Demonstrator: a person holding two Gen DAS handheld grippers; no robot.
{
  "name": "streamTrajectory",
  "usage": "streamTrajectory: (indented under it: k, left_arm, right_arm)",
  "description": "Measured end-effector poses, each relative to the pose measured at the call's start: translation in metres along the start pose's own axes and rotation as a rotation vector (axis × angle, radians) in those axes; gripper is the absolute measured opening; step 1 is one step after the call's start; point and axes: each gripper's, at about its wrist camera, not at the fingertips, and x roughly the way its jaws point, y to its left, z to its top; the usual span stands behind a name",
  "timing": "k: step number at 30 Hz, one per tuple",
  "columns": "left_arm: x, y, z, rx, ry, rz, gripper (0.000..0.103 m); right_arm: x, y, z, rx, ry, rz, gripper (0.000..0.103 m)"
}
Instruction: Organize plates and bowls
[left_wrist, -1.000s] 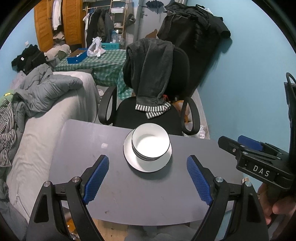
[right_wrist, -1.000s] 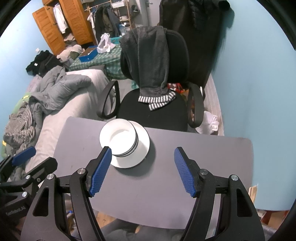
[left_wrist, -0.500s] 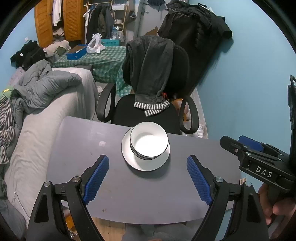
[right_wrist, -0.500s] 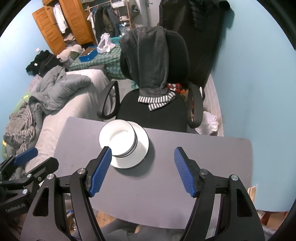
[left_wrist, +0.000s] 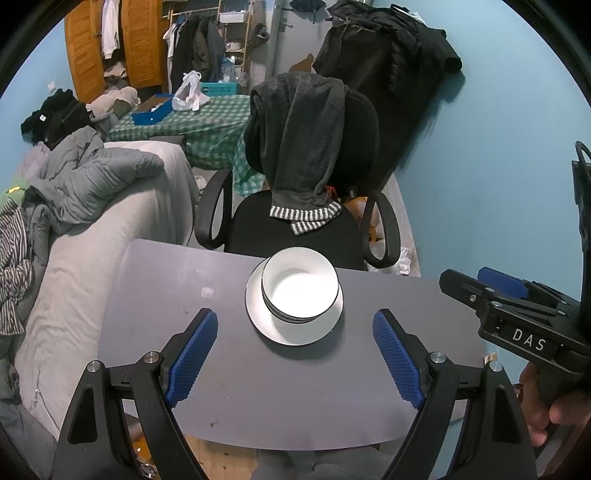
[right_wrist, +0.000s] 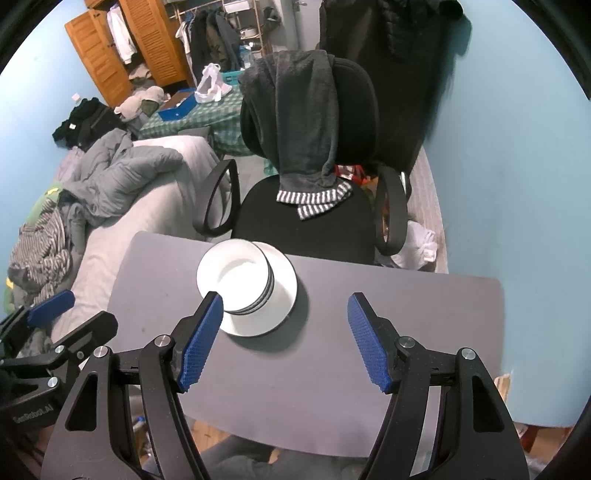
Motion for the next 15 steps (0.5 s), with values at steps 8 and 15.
streamTrajectory:
  k: [8, 15]
  left_arm:
    - [0.0001, -0.0004, 0.0014, 0.005, -0.001, -0.001, 0.087]
    - [-0.0001, -0.0006, 0.0008, -0.001, -0.003, -0.004, 0.087]
  right_arm:
    - [0.0006, -0.0012, 0.0003, -0.006, 0.001, 0.004, 0.069]
    - [-0.0001, 0.0032, 0.0002, -0.009, 0.0, 0.009, 0.069]
